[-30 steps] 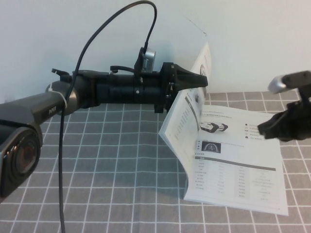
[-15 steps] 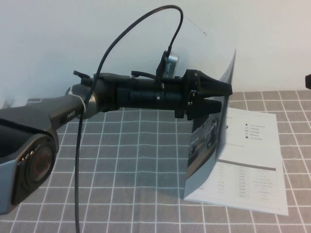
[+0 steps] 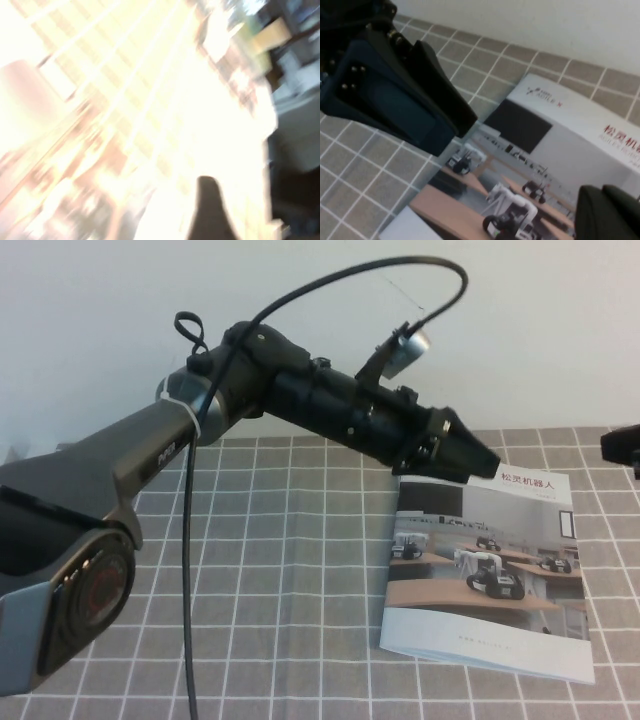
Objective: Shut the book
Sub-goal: 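Close the open booklet and leave it lying on the table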
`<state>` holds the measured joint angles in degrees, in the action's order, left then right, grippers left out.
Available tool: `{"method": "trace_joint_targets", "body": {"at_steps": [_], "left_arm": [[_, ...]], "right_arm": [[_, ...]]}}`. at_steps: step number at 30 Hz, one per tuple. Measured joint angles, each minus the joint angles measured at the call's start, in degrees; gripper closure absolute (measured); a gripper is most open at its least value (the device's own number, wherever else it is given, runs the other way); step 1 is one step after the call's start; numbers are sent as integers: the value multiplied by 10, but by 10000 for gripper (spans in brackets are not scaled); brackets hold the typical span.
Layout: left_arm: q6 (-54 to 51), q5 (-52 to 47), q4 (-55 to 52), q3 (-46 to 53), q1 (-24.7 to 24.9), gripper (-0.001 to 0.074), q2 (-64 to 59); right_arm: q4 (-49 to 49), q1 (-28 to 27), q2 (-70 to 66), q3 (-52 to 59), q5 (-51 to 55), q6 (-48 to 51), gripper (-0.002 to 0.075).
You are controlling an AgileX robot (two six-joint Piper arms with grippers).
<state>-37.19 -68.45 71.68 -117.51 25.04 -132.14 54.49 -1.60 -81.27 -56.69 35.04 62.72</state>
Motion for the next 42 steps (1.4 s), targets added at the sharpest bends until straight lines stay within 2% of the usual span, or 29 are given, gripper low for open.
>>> {"method": "trace_joint_targets", "body": {"at_steps": [7, 10, 18, 32, 36, 42], "left_arm": [[45, 30, -172, -2, 20, 643, 0], [54, 54, -190, -2, 24, 708, -7], [70, 78, -204, -5, 28, 733, -54], [79, 103, -208, -11, 38, 736, -106], [77, 89, -208, -32, 37, 736, -106], [73, 47, -227, -107, 33, 736, -63]], "right_arm": [[-9, 22, -125, 3, -1, 4, 729], [-15, 42, -183, 5, -20, 5, 729], [-15, 66, -275, 5, -63, 8, 729], [-15, 66, -294, 5, -74, 9, 729], [-16, 66, -274, 5, -75, 9, 729], [-31, 66, -147, 5, -74, 13, 729]]}}
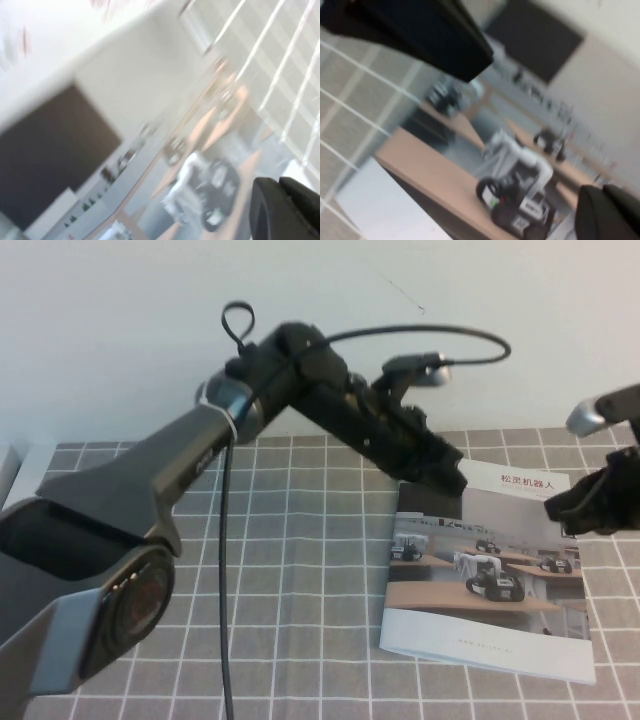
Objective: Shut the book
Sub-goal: 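Close the open booklet and leave it lying on the table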
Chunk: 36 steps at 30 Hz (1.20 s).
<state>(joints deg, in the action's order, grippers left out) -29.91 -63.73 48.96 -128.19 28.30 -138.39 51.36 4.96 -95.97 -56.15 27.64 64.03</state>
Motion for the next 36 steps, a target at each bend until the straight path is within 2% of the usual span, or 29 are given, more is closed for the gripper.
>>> {"method": "trace_joint_targets", "body": {"at_steps": [5, 10, 14, 22, 27, 30, 36], "left_arm": [[44, -31, -102, -62, -5, 736, 76], [129, -58, -297, -76, -6, 736, 162], [188, -79, -403, -76, -8, 736, 232], [217, -86, -450, -36, -8, 736, 369], [217, -87, -490, 47, -8, 736, 467], [217, -83, -506, 132, -8, 736, 540], [246, 59, -470, 371, -8, 736, 721]], "right_arm": [[-39, 0, 129, 0, 32, 1, 729], [-85, 0, 224, 0, 79, -26, 729], [-98, 0, 269, 0, 104, -44, 729], [-102, 0, 351, 33, 113, -58, 729], [-105, 0, 415, 123, 127, -58, 729], [-106, 0, 463, 183, 125, -58, 729], [-106, 0, 564, 257, 110, -57, 729]]}}
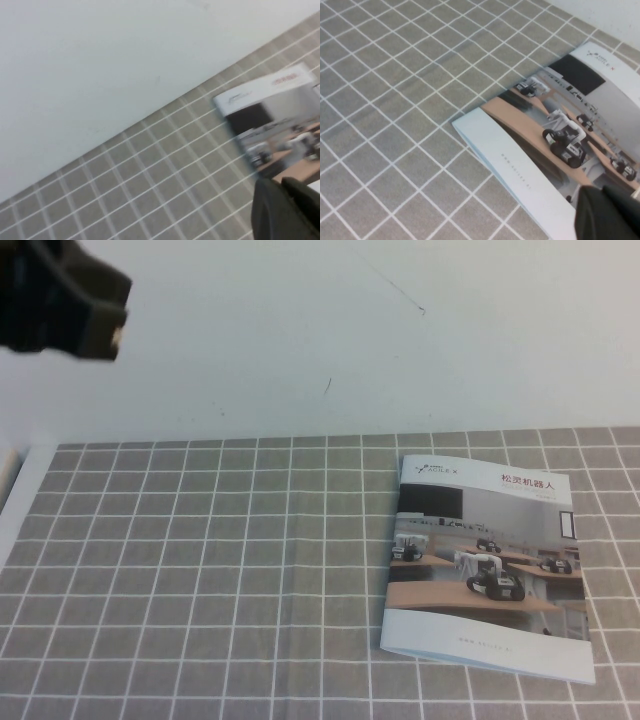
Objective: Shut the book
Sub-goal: 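Close the open booklet and leave it lying on the table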
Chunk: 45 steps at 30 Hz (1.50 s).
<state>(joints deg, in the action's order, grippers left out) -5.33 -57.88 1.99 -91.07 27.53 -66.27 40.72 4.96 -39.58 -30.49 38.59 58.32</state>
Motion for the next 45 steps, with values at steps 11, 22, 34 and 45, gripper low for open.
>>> {"method": "trace_joint_targets", "body": {"at_steps": [11, 22, 34, 45], "left_arm": [[6, 237, 78, 397, 0, 736, 234], [6, 353, 92, 612, 0, 736, 340], [6, 309, 93, 623, 0, 736, 340], [6, 285, 87, 644, -40, 736, 404]], "right_arm": [[-16, 0, 46, 38, 26, 10, 729], [-52, 0, 98, 81, 69, 0, 729], [-64, 0, 99, 81, 101, 7, 729], [-64, 0, 99, 81, 101, 7, 729]]}}
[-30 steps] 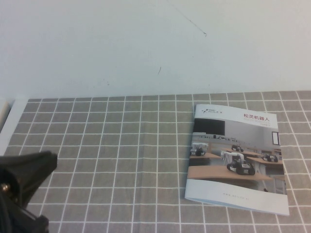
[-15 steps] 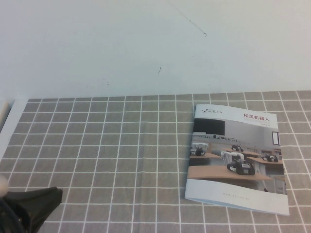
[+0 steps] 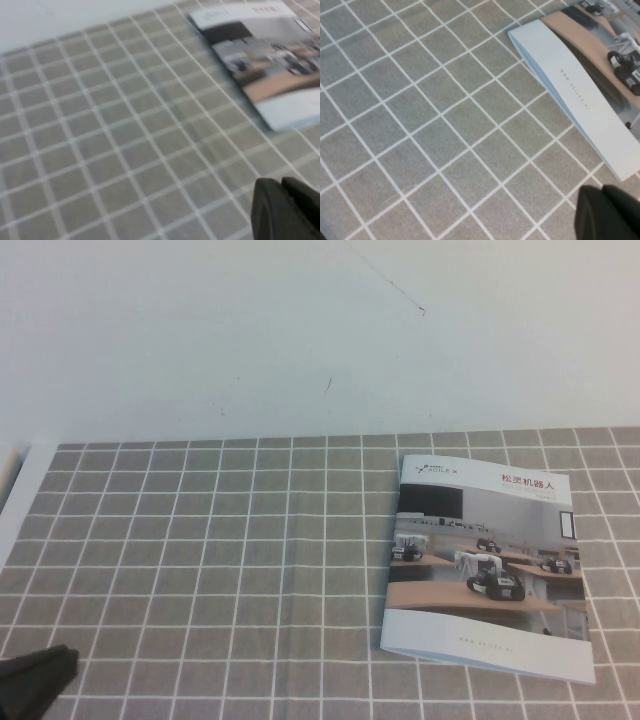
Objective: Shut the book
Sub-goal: 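Close the open booklet and leave it lying on the table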
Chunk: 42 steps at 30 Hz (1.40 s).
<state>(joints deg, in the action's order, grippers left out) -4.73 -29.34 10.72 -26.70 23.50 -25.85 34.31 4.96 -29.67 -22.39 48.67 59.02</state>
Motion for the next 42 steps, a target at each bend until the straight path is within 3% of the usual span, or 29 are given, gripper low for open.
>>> {"method": "trace_joint_targets", "body": {"at_steps": [7, 14, 20, 33, 42], "left_arm": [[-7, 81, -36, 82, -136, 736, 126], [-36, 203, -36, 262, -238, 736, 196], [-37, 114, -34, 278, -254, 736, 262], [-46, 109, -33, 278, -254, 736, 264], [27, 104, -72, 276, -254, 736, 264]], "right_arm": [[2, 0, 0, 0, 0, 0, 729], [4, 0, 0, 0, 0, 0, 729], [8, 0, 0, 0, 0, 0, 729], [20, 0, 1, 0, 0, 1, 729], [20, 0, 1, 0, 0, 1, 729]]}}
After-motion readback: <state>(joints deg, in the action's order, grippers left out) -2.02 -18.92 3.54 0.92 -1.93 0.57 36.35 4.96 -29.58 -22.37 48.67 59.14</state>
